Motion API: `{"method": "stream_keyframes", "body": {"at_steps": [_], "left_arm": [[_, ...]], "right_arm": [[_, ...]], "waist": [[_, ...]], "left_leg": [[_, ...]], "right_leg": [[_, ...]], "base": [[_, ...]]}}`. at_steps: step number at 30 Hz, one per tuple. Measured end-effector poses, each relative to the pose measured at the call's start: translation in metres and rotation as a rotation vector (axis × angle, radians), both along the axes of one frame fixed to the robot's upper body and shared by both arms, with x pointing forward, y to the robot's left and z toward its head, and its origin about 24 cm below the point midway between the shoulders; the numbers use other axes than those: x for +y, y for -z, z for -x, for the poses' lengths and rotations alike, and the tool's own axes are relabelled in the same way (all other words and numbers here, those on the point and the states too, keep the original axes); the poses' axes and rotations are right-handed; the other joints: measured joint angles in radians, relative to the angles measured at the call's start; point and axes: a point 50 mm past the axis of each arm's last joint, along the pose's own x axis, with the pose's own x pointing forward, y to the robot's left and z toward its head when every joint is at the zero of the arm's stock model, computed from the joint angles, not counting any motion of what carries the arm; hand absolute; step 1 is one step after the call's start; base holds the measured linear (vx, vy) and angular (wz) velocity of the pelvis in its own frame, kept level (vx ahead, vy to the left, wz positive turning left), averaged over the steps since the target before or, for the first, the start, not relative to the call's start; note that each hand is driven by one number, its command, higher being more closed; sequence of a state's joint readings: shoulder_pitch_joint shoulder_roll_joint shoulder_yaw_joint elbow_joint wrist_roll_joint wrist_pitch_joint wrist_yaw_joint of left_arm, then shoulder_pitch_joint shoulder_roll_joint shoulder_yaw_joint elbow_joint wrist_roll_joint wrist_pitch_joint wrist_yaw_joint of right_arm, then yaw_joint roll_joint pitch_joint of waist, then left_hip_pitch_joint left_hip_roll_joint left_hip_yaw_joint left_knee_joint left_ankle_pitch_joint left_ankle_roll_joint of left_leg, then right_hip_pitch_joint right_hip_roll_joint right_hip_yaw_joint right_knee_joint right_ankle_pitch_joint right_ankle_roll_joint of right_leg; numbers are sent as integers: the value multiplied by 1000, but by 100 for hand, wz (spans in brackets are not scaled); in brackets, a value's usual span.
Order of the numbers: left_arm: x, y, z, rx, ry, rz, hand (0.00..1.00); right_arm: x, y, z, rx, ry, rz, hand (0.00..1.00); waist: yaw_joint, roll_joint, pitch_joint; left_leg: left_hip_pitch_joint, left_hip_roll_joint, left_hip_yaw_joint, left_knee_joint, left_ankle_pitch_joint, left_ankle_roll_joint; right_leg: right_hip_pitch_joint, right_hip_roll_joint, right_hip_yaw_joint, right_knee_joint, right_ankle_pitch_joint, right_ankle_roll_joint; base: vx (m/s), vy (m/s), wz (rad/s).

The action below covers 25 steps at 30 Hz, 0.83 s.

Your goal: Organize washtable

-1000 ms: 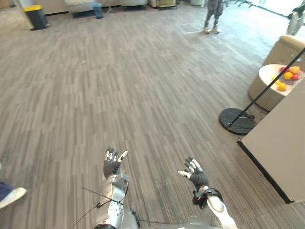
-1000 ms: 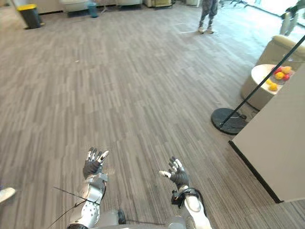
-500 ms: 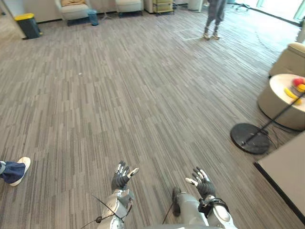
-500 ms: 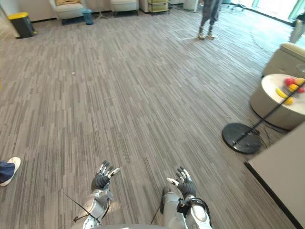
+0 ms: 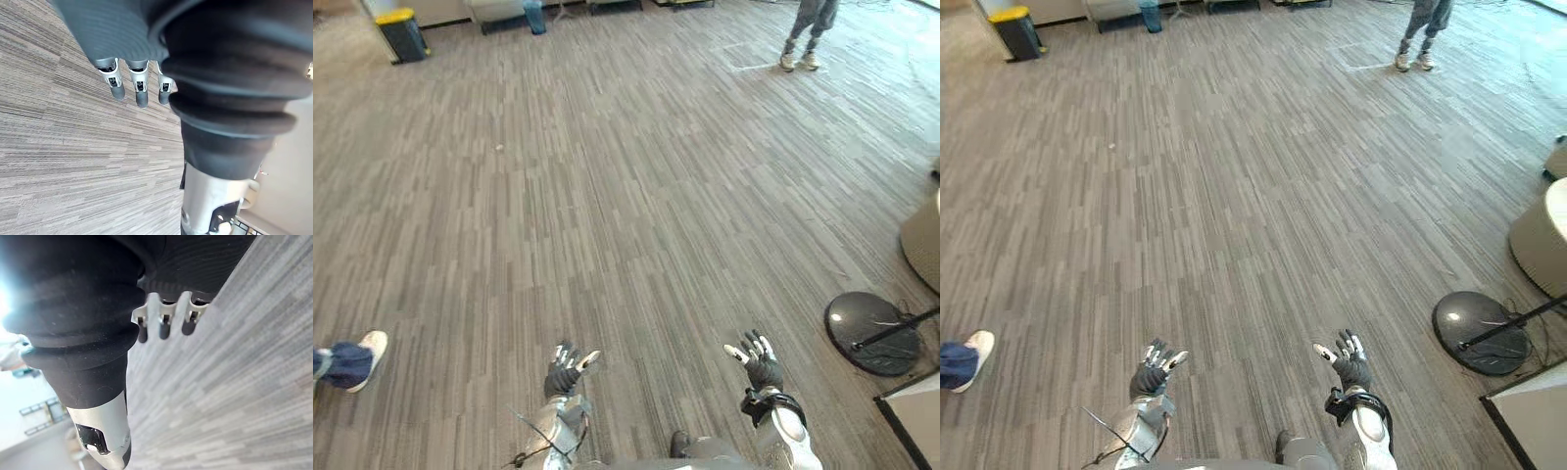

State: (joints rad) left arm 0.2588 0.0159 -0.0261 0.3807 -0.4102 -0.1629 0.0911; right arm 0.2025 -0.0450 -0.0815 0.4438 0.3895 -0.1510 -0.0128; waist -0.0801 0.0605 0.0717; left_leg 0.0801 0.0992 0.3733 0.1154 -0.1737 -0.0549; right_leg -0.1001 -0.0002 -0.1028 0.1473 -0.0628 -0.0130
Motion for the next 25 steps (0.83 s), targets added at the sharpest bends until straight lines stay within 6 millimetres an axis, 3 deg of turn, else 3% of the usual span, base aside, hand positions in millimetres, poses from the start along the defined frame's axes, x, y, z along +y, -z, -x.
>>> {"method": "stream_keyframes", "body": {"at_steps": [6, 11, 16, 25], "left_arm": [[0, 3, 2, 18, 26, -34, 0], [9, 28, 20, 149, -18, -39, 0], [10, 48, 43, 282, -24, -35, 0], [14, 56, 58, 337, -64, -40, 0]], "right_arm": [[4, 24, 26, 120, -13, -44, 0], [4, 44, 46, 237, 50, -92, 0], [2, 59, 67, 333, 98, -101, 0], [4, 62, 68, 350, 111, -118, 0]], "waist": [[-3, -1, -5], [9, -6, -9], [12, -29, -22], [14, -45, -22]], "left_leg": [[6, -27, 1, 14, 3, 4], [22, -40, 13, 24, 3, 4], [24, -51, 14, 22, 3, 4], [38, -53, 25, -59, 16, 24]], "right_leg": [[35, -23, 22, -66, 59, 24], [58, -37, 30, -82, 89, 33], [64, -46, 40, -102, 103, 42], [58, -26, 61, -154, 125, 35]], "base": [[20, 125, -8], [-18, 79, -6], [-52, 23, -3], [-144, -46, -6]]}}
